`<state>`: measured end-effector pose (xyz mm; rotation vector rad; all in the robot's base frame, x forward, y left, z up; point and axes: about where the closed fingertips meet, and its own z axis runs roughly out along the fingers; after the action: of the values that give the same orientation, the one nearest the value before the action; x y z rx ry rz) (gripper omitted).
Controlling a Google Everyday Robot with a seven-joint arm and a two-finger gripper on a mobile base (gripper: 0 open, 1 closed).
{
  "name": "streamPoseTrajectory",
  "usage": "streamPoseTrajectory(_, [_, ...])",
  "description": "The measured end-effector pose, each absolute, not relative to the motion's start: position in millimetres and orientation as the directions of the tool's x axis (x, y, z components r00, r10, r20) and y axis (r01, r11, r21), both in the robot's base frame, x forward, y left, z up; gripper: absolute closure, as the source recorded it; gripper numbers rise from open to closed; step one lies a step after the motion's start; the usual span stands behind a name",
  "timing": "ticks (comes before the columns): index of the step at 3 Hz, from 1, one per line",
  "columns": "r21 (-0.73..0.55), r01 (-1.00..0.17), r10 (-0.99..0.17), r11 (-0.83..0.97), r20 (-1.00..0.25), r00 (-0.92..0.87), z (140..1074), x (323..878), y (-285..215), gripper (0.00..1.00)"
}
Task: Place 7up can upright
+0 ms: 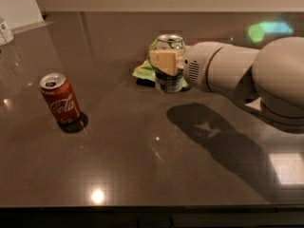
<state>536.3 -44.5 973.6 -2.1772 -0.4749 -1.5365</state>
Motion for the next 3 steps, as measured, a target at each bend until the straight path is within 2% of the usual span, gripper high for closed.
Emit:
streamPoseTrajectory(2, [-0.187,0.523,-0.006,-0.832,0.945,0.328,962,523,-72,1.00])
streamPoseTrajectory(3, [-0.297,0.503,-0.108,-0.812,0.922,0.371,955,517,-82,1.00])
